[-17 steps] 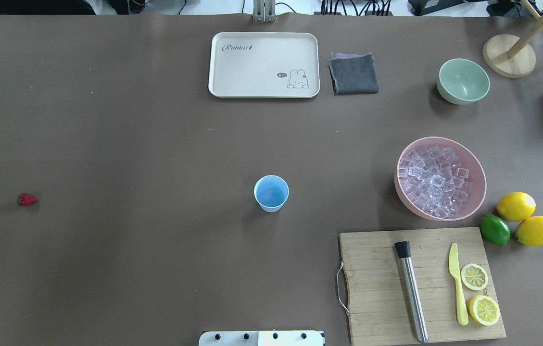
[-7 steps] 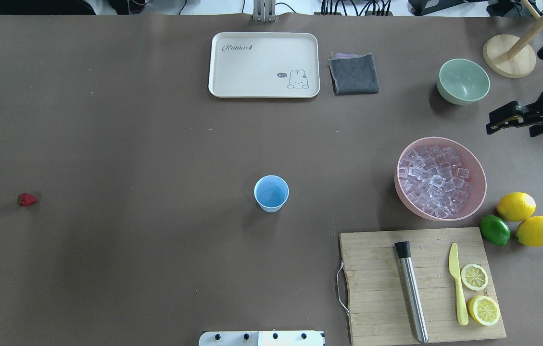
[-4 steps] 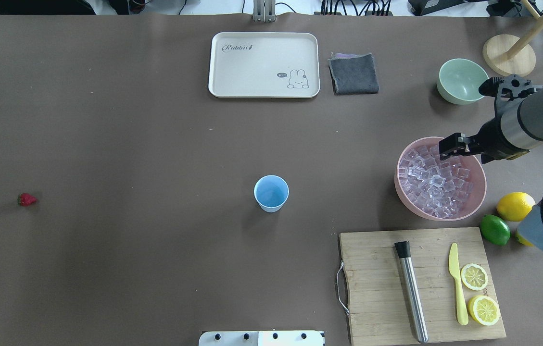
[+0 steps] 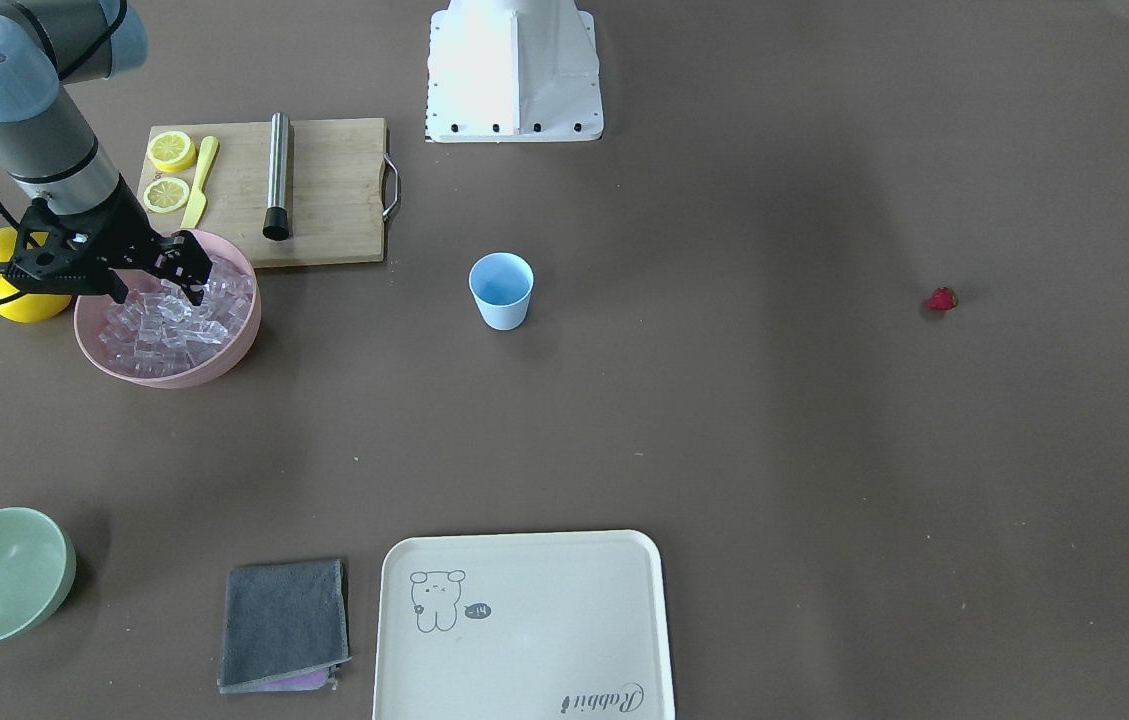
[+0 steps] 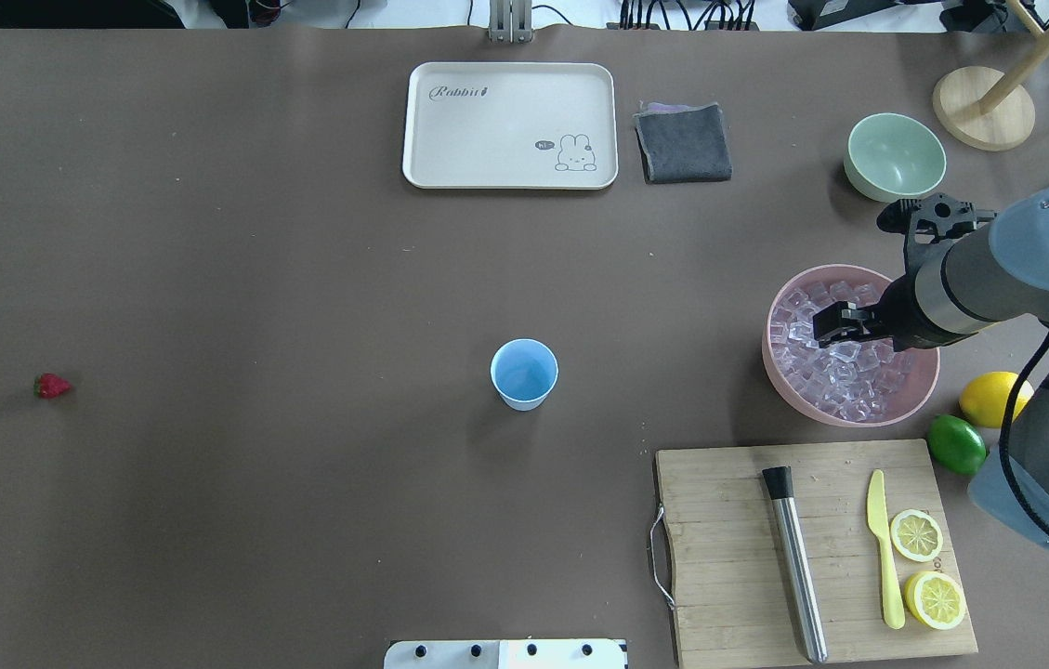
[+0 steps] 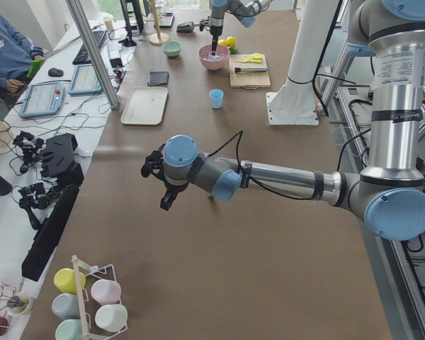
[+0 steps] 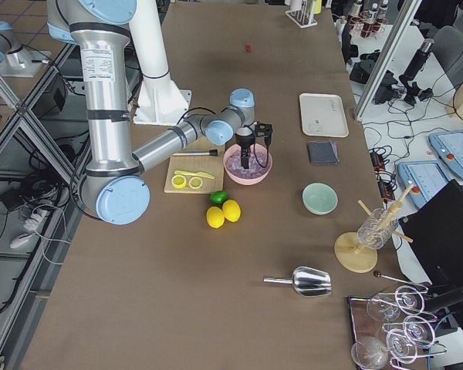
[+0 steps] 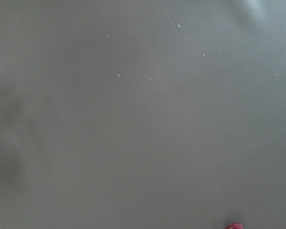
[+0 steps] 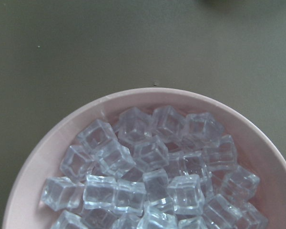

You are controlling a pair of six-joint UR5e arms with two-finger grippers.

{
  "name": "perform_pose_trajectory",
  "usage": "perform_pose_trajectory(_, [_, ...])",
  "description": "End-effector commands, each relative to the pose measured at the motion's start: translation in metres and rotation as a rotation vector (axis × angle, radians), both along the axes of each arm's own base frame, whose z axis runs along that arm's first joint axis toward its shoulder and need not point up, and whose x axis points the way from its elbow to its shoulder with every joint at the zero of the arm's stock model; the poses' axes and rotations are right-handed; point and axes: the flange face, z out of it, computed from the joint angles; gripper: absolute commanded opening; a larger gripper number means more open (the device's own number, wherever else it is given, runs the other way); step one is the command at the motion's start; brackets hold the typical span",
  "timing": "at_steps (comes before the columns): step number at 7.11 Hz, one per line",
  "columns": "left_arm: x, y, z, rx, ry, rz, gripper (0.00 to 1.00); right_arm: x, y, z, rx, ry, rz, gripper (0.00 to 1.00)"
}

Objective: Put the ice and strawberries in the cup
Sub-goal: 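Reach the right gripper into the pink bowl and grasp an ice cube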

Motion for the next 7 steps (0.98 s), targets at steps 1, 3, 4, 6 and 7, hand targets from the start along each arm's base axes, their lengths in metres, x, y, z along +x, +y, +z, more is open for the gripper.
perform_pose_trajectory(1, [0.000, 0.000, -0.001, 0.004, 0.000, 0.001, 0.99, -0.009, 0.003, 0.009, -0.003, 0.021, -0.010, 0.87])
perform_pose_trajectory(3, [0.000, 0.000, 0.000, 0.002, 0.000, 0.001, 0.99, -0.013, 0.006, 0.011, -0.003, 0.025, -0.019, 0.84])
perform_pose_trajectory(4, [0.000, 0.000, 0.000, 0.002, 0.000, 0.001, 0.99, -0.016, 0.008, 0.011, -0.002, 0.026, -0.024, 0.83])
perform_pose_trajectory(6, [0.006, 0.000, 0.000, 0.003, -0.002, 0.012, 0.99, -0.015, 0.013, 0.019, 0.003, 0.040, -0.034, 0.77])
perform_pose_trajectory(7, [0.007, 0.000, 0.000, 0.003, -0.002, 0.015, 0.99, -0.016, 0.013, 0.018, 0.008, 0.035, -0.035, 0.69])
